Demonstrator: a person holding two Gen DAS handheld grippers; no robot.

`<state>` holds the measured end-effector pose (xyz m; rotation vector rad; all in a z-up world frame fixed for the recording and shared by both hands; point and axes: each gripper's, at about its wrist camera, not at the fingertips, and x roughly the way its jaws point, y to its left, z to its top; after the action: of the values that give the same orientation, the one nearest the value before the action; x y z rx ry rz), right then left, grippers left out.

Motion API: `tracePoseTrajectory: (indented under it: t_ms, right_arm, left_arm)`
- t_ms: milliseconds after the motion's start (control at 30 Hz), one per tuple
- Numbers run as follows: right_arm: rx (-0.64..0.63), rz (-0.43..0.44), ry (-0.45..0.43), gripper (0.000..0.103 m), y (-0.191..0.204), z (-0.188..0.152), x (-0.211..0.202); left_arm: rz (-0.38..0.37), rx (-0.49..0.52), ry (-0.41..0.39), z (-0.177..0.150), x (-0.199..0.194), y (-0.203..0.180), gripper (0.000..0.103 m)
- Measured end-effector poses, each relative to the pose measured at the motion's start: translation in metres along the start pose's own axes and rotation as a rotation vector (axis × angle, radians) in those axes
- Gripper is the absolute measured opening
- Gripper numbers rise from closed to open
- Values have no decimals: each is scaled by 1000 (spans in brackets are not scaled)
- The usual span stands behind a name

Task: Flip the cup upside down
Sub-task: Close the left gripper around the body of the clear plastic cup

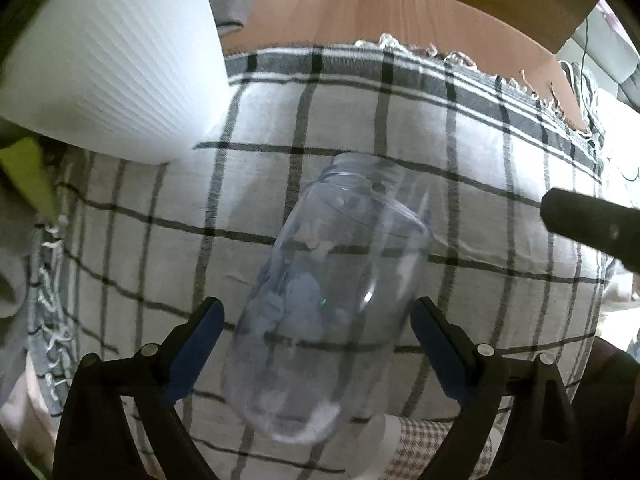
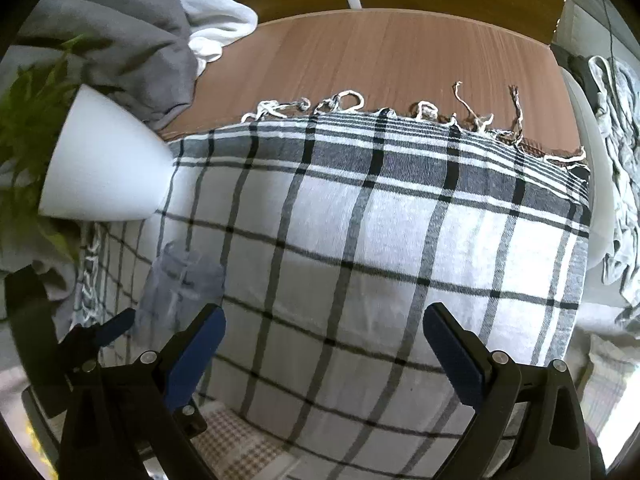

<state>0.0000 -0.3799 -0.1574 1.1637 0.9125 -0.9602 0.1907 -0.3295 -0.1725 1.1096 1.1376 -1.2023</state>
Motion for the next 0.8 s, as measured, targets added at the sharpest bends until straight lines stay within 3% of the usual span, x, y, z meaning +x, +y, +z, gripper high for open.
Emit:
tracePoseTrajectory:
  t_ms: [333, 800]
  right_arm:
    - [23, -19, 19, 100, 5, 9, 14]
    - [-14, -16, 24, 100, 6, 6, 3]
  left_arm:
    - [-79, 8, 38, 7, 29, 14, 84]
    - [-74, -88, -14, 7, 15, 2, 80]
